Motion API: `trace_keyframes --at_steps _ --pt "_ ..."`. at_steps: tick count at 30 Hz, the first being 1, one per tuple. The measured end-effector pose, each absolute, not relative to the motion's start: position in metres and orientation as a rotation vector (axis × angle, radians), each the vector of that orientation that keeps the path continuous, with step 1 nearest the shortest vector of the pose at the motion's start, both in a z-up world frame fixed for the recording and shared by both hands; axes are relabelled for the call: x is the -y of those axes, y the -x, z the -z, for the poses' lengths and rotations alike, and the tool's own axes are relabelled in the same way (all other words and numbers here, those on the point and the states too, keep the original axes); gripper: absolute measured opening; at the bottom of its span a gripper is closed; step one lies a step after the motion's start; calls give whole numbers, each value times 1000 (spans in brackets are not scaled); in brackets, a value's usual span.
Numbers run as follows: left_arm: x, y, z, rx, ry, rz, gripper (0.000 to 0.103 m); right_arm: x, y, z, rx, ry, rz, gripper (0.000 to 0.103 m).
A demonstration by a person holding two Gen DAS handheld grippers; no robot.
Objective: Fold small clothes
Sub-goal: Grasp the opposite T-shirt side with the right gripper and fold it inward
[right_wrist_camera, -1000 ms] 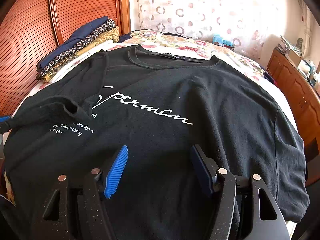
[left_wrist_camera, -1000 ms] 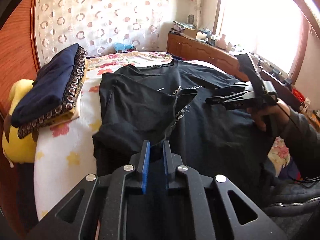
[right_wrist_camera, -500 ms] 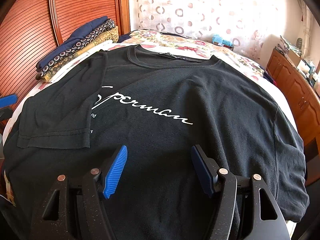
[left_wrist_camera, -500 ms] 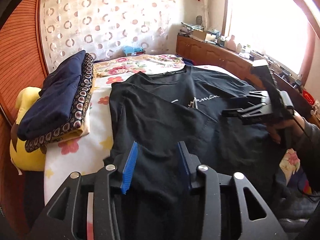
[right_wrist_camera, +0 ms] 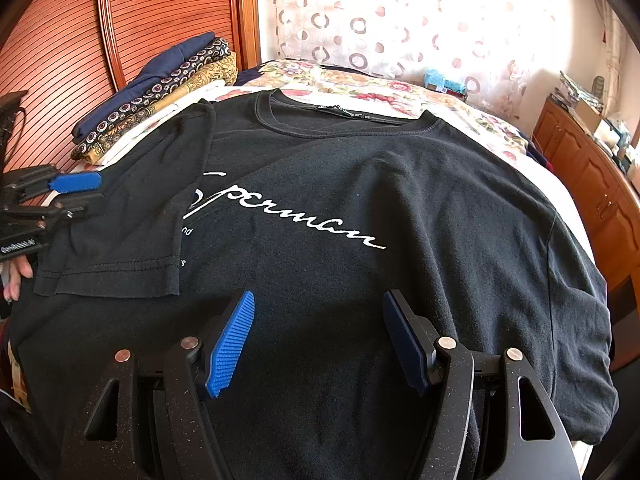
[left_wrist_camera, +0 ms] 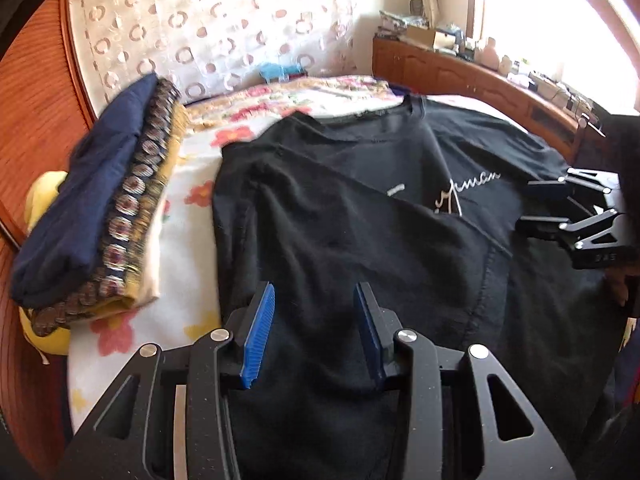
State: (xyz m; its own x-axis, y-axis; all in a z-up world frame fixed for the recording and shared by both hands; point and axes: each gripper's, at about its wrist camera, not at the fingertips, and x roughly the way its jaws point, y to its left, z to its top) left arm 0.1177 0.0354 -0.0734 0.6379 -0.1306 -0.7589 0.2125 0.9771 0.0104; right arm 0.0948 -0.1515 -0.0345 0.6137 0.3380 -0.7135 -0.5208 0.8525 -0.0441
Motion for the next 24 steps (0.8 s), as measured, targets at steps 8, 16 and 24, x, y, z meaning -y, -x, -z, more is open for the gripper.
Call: trace_keyframes --at_steps 8,16,24 --pt "-28 -115 76 -878 -88 306 58 153 -95 35 -762 256 -502 69" --pt "-10 -112 76 -887 -133 337 71 192 -85 16 -704 191 -444 69" --pt "-10 -113 75 -888 -133 338 72 298 -87 1 -686 124 -288 80"
